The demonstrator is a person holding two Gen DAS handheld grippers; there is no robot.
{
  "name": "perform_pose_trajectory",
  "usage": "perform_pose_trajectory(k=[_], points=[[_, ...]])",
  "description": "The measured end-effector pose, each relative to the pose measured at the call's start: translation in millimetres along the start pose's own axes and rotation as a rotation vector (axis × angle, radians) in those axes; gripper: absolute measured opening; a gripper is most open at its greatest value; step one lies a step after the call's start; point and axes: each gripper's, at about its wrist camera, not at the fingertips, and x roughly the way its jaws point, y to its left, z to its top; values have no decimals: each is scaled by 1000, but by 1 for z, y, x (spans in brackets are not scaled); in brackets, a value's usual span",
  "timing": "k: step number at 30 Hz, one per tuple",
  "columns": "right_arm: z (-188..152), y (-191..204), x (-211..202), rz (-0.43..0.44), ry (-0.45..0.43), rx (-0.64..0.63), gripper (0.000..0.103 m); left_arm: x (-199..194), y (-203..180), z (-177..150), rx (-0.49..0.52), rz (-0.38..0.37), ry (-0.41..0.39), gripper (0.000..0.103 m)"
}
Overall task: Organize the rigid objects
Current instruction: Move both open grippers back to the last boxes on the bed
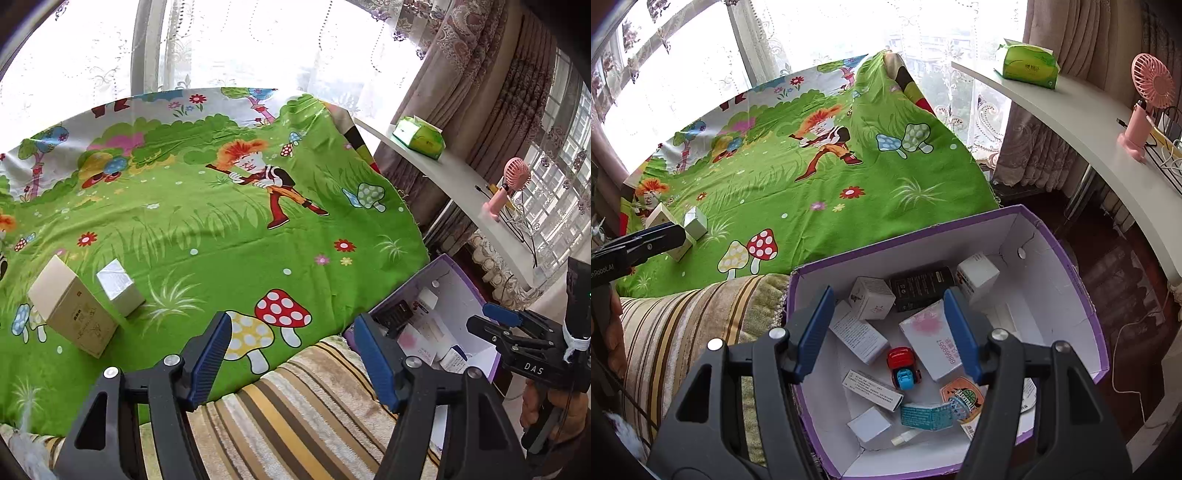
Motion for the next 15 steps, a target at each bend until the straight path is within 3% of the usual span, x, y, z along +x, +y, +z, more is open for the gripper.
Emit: perform_pose_trajectory(k=[10, 15], points=[[12, 39, 8, 44, -8, -49, 65, -35, 98, 4, -67, 124, -74, 72], [18, 62, 17, 64, 7, -90, 65, -42, 132, 4, -47, 149, -61, 83]])
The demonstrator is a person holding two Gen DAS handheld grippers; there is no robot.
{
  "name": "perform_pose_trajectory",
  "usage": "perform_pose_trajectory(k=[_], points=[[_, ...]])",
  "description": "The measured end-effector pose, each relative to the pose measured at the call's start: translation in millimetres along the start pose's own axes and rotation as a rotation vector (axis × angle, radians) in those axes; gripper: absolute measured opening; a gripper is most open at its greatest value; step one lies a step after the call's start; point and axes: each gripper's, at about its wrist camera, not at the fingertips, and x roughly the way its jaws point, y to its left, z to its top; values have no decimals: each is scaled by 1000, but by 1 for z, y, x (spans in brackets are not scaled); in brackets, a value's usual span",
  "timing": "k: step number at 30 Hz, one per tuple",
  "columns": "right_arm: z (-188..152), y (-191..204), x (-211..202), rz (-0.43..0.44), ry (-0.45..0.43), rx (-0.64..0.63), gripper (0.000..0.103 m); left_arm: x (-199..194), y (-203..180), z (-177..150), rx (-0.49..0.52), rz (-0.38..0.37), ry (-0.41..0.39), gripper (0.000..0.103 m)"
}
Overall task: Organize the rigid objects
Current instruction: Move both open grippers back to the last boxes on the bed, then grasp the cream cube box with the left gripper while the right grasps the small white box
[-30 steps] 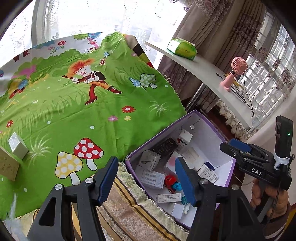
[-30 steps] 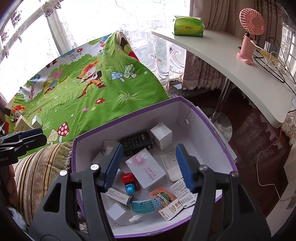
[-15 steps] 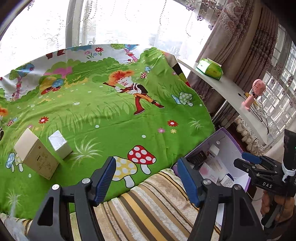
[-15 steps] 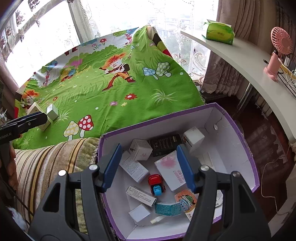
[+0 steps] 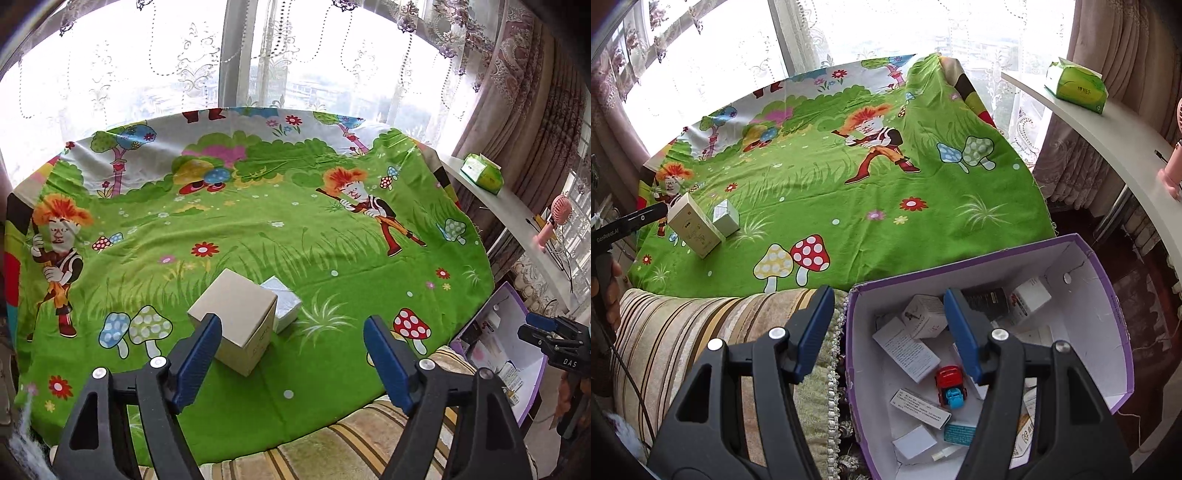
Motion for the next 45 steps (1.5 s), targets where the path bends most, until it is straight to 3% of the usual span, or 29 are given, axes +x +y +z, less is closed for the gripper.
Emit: perform_pose_trajectory(k=[8, 15, 21, 22, 24, 26, 29, 37, 45], points=[[22, 43, 19, 46, 16, -83, 65, 21, 20, 0, 99, 40, 57, 84], [41, 85, 42, 97, 31, -159, 65, 49, 36, -6, 80, 39, 114, 84], [51, 119, 69, 144, 67, -211, 65, 59, 42, -3, 78, 13, 106, 83], [53, 125, 73, 154, 72, -221, 65, 60, 44, -3, 71, 4, 106, 82], [56, 138, 82, 168, 82, -239, 65, 60, 46, -4, 64, -20, 108, 68], [58, 151, 90, 181, 86, -258, 65, 60, 46, -5, 60, -20, 107, 60], [62, 170, 102, 199, 95, -282, 65, 57, 47, -6, 59, -8, 97, 59], [70, 220, 134, 229, 117, -351, 65, 46, 73, -9, -48, 80, 55, 59], [75, 246, 167, 213, 158, -372, 65, 40, 91, -14, -135, 117, 39, 59]])
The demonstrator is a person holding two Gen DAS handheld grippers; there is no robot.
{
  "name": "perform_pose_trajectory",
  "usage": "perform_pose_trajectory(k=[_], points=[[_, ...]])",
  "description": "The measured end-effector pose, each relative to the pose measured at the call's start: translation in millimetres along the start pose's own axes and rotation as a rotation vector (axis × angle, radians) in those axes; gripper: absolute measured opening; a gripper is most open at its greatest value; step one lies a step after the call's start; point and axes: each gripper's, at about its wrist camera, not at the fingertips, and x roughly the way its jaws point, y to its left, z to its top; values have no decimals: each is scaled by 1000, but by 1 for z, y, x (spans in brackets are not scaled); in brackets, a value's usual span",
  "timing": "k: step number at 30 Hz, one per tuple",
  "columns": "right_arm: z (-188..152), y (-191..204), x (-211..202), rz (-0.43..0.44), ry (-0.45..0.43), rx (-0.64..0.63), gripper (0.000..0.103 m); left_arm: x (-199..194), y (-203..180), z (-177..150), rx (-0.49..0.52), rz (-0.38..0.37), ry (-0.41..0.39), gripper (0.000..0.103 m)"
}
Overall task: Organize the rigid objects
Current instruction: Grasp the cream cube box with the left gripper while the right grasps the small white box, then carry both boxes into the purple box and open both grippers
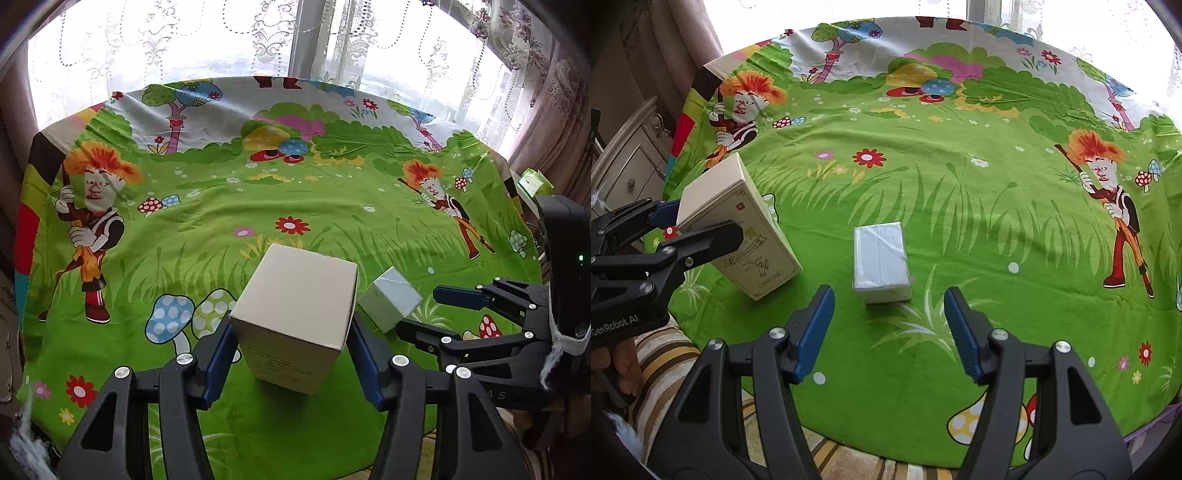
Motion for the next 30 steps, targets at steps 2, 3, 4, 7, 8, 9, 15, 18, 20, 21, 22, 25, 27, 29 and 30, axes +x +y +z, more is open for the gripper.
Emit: perform_pose_trajectory(k=[2, 3, 4, 7, 8, 9, 15, 18, 20, 21, 22, 25, 27, 29, 30], points=[[2, 3, 7, -5, 7, -7, 65, -1, 1, -1, -8, 8, -3, 59], [4, 4, 10, -10, 13, -9, 63, -2, 2, -1, -12, 9, -6, 59], [5, 5, 13, -12, 18, -10, 61, -2, 2, -1, -15, 9, -8, 59], [9, 8, 20, -17, 25, -18, 50, -4, 2, -2, -19, 11, -14, 59], [10, 9, 23, -20, 29, -22, 45, -5, 2, -2, -21, 12, -16, 59], [11, 10, 24, -22, 30, -26, 40, -5, 2, -3, -21, 13, -17, 59], [8, 10, 18, -23, 11, -24, 39, -10, -2, -5, -21, 13, -24, 59], [3, 7, 7, -27, -7, -6, 39, -15, -9, -6, -12, 6, -29, 59], [-1, 5, -2, -32, -19, 8, 38, -18, -15, -7, -6, -2, -30, 59], [-4, 3, -6, -32, -26, 14, 38, -20, -19, -7, -2, -6, -31, 59], [-7, 2, -11, -31, -32, 21, 38, -22, -22, -7, 0, -11, -33, 59], [-17, -3, -27, -41, -52, 38, 38, -29, -34, -8, 17, -24, -42, 59], [-24, -8, -36, -49, -60, 55, 38, -35, -44, -9, 37, -28, -50, 59], [-33, -13, -47, -51, -68, 69, 38, -41, -53, -9, 48, -39, -56, 59], [-37, -16, -52, -55, -71, 75, 38, -44, -59, -10, 53, -49, -57, 59]])
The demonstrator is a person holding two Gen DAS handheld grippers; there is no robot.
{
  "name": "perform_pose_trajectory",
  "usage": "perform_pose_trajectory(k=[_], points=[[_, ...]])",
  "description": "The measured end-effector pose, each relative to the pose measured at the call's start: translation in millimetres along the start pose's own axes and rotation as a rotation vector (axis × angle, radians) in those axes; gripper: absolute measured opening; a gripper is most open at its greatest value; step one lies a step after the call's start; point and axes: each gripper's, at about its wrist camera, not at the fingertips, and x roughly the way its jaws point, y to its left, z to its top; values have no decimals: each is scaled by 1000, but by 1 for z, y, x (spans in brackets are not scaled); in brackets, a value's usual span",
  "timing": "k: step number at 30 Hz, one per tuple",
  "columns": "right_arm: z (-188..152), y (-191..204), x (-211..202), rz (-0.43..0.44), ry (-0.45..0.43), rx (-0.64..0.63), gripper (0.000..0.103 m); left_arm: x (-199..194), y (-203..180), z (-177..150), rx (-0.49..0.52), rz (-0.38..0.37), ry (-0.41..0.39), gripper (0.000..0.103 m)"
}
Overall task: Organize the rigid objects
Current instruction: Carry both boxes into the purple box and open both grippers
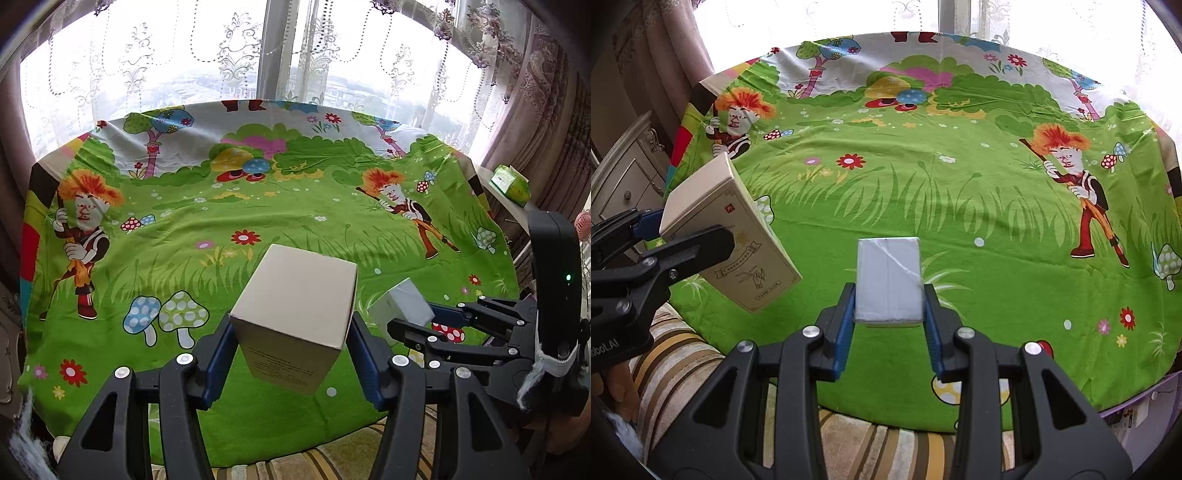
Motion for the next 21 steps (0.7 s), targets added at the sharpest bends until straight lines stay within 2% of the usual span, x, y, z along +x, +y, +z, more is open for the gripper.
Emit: perform_pose_trajectory(k=[13, 21], points=[[-62, -68, -76, -90, -38, 128, 38, -15, -108, -13, 157, -145, 13, 59], [-114, -122, -133, -191, -54, 238, 38, -23, -182, -27, 253, -281, 59, 59]])
